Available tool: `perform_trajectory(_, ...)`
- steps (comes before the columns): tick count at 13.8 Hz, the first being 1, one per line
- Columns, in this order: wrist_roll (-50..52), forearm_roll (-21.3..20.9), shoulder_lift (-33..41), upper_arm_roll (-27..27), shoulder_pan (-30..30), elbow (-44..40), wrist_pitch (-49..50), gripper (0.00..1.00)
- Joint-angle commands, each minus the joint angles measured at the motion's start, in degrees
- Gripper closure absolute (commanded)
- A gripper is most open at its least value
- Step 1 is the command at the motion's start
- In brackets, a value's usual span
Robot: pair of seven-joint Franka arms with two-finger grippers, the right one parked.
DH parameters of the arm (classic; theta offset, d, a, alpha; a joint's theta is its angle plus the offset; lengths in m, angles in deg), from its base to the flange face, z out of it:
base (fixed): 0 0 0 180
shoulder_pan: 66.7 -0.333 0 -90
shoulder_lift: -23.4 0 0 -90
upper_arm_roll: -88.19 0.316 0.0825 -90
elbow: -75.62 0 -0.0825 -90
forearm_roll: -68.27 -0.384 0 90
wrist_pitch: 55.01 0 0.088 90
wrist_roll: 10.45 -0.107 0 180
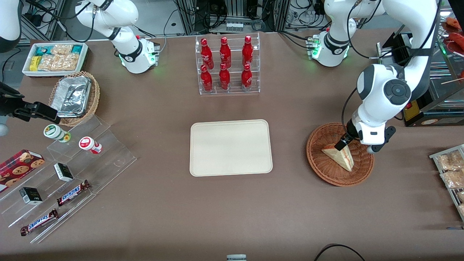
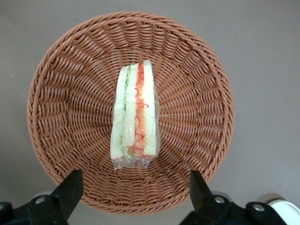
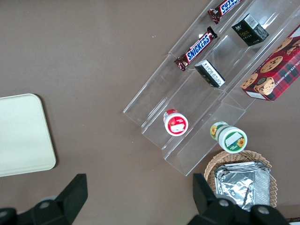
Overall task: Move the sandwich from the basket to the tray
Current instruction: 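Close the left gripper on the wrapped sandwich's crust edge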
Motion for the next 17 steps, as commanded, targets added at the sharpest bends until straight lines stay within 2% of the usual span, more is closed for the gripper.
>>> perform_trajectory(1,1.05,-1.16,-1.94,0.11,-0.20,0.26,-2.50,0.00)
perform_trajectory(6,1.05,-3.36,-4.14,0.29,-0.99,0.43,-3.03,0.00)
perform_trajectory(14,1.14,-3.36,-8.54,0.38,-1.43,0.43,-9.70,0.01)
perform_trajectory(15,1.14,-3.36,-8.80,0.38,-1.43,0.43,-9.80,0.07)
perform_trajectory(17,0.96,-3.36,-9.41,0.46,-1.43,0.08,-9.80,0.54)
